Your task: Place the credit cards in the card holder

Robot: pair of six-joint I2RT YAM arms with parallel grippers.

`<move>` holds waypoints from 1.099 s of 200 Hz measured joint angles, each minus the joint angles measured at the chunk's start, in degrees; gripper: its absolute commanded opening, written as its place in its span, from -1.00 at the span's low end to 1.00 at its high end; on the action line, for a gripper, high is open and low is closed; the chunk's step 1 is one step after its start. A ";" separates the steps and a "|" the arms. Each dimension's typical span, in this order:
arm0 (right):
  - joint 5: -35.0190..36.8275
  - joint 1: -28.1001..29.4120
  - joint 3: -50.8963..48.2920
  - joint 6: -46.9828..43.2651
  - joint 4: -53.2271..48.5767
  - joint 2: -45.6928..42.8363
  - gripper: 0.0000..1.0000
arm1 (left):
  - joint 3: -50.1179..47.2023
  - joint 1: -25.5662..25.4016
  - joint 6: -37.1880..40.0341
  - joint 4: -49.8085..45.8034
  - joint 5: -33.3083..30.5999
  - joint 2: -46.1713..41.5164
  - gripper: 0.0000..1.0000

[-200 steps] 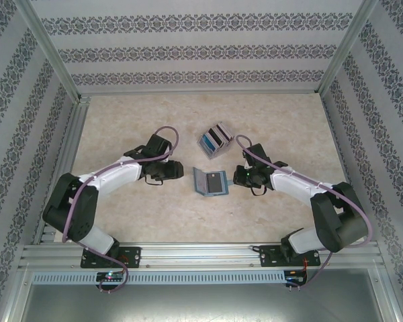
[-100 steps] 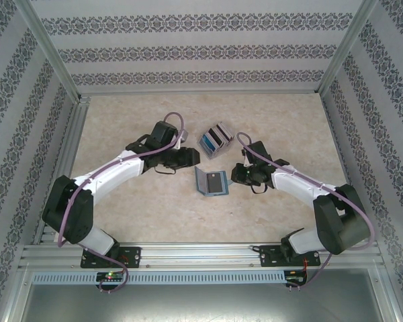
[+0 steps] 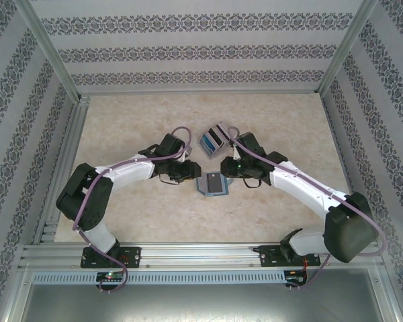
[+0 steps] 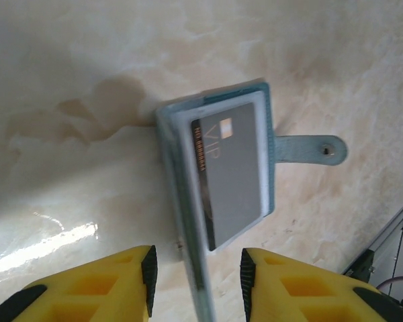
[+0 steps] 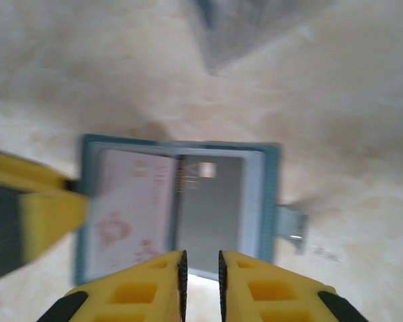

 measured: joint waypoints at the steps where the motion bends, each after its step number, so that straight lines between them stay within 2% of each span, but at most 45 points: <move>1: -0.07 0.13 0.09 0.02 0.13 0.00 -0.53 | -0.04 0.00 -0.02 0.04 0.00 0.04 -0.23; 27: -1.49 1.01 0.17 0.92 1.86 1.81 -0.53 | -0.44 0.00 -0.17 0.52 -0.02 0.74 -0.29; 50: -1.68 1.09 0.07 1.73 2.82 7.30 -0.52 | -0.63 0.00 -0.20 1.14 -0.04 1.03 -0.36; 68: -1.77 1.09 -0.31 1.99 3.48 10.71 -0.41 | -1.11 0.00 -0.17 1.38 -0.04 1.07 -0.45; 98: -2.14 0.92 -0.37 2.25 4.63 14.71 -0.37 | -1.95 0.00 -0.20 1.42 -0.04 1.38 -0.56; 152: -3.45 -0.61 -0.57 3.06 6.56 18.84 -0.32 | -2.08 0.00 -0.20 1.44 -0.07 1.46 -0.70; 220: -3.43 -0.96 -0.63 3.08 6.56 19.15 -0.27 | -3.93 0.04 -0.83 4.26 0.00 1.46 -0.95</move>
